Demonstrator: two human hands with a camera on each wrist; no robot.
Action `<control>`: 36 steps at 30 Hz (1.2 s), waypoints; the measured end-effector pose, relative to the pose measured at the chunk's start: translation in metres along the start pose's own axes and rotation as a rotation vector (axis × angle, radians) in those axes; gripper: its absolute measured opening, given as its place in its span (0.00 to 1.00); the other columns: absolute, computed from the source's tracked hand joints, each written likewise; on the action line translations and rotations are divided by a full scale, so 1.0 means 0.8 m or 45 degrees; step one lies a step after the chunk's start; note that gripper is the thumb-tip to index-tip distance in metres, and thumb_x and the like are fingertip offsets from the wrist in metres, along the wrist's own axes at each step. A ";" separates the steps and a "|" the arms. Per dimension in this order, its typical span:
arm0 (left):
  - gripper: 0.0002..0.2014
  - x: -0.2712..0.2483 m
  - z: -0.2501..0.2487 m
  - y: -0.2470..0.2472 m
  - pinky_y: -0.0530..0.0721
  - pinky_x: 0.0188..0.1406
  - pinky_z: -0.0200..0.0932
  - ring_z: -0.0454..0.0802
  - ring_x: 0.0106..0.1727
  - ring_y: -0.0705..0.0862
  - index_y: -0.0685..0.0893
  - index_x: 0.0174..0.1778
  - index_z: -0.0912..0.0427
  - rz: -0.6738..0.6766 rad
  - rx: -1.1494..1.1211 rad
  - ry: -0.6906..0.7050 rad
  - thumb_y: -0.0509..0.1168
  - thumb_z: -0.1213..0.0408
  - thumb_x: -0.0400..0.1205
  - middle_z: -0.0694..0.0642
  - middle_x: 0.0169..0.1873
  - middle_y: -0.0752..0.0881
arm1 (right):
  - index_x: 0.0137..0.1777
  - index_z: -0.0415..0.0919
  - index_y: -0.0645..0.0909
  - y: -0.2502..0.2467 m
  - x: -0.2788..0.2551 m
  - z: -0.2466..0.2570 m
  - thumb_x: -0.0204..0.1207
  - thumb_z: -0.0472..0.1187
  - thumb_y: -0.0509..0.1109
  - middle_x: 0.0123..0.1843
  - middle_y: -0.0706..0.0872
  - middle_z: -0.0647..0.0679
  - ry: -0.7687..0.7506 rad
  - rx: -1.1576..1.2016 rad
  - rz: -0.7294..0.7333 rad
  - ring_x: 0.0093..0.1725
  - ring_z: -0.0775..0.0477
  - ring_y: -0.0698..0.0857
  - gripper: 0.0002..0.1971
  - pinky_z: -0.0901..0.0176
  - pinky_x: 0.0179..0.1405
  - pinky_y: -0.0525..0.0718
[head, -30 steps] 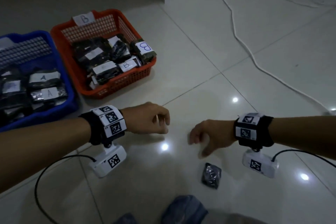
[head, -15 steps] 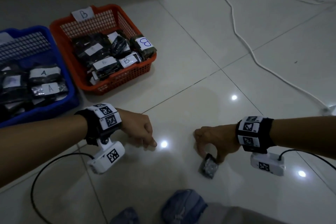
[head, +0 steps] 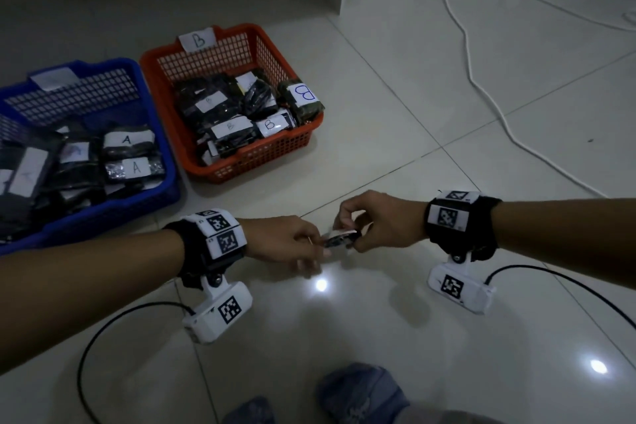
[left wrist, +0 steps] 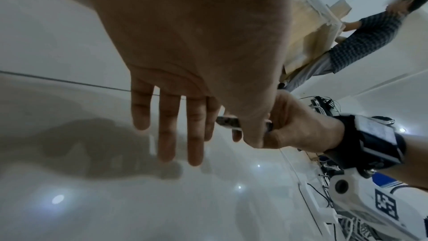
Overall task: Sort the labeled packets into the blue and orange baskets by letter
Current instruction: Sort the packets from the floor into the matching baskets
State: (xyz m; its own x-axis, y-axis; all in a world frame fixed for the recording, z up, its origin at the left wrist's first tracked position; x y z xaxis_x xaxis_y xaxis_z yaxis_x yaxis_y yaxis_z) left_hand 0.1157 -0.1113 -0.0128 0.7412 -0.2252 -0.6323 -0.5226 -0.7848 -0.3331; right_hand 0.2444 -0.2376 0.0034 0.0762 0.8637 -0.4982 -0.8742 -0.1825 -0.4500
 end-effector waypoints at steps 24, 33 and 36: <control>0.06 -0.111 0.047 -0.044 0.89 0.49 0.60 0.55 0.41 0.90 0.79 0.56 0.52 -1.042 -0.542 0.116 0.68 0.60 0.85 0.56 0.46 0.89 | 0.59 0.39 0.84 -0.023 0.093 0.107 0.72 0.32 0.81 0.42 0.84 0.47 -0.301 0.284 -0.154 0.41 0.54 0.85 0.17 0.62 0.46 0.86; 0.12 -0.136 0.052 -0.068 0.88 0.42 0.43 0.60 0.45 0.89 0.78 0.60 0.54 -1.385 -0.619 0.138 0.70 0.66 0.82 0.52 0.49 0.88 | 0.47 0.44 0.79 -0.046 0.132 0.145 0.75 0.30 0.75 0.35 0.84 0.51 -0.186 0.494 -0.406 0.35 0.53 0.80 0.10 0.63 0.27 0.75; 0.13 -0.135 0.056 -0.073 0.86 0.47 0.42 0.60 0.47 0.86 0.80 0.59 0.52 -1.394 -0.511 0.131 0.72 0.65 0.81 0.50 0.51 0.86 | 0.50 0.42 0.79 -0.092 0.138 0.142 0.73 0.31 0.79 0.38 0.88 0.46 -0.157 0.659 -0.743 0.30 0.54 0.87 0.12 0.63 0.24 0.81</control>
State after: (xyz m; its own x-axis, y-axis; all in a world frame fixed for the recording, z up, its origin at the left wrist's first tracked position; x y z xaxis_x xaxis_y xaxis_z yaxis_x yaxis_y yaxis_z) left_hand 0.0475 -0.0154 0.0436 0.7535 0.6526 -0.0791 0.5726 -0.7107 -0.4088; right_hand 0.2626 -0.0755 0.0657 0.5642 0.8040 -0.1879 -0.8236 0.5321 -0.1964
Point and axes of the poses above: each hand's wrist, its own x-axis towards the middle knuckle, its own y-axis out of the palm, z = x × y, the point moved 4 cm from there along x, towards the middle knuckle
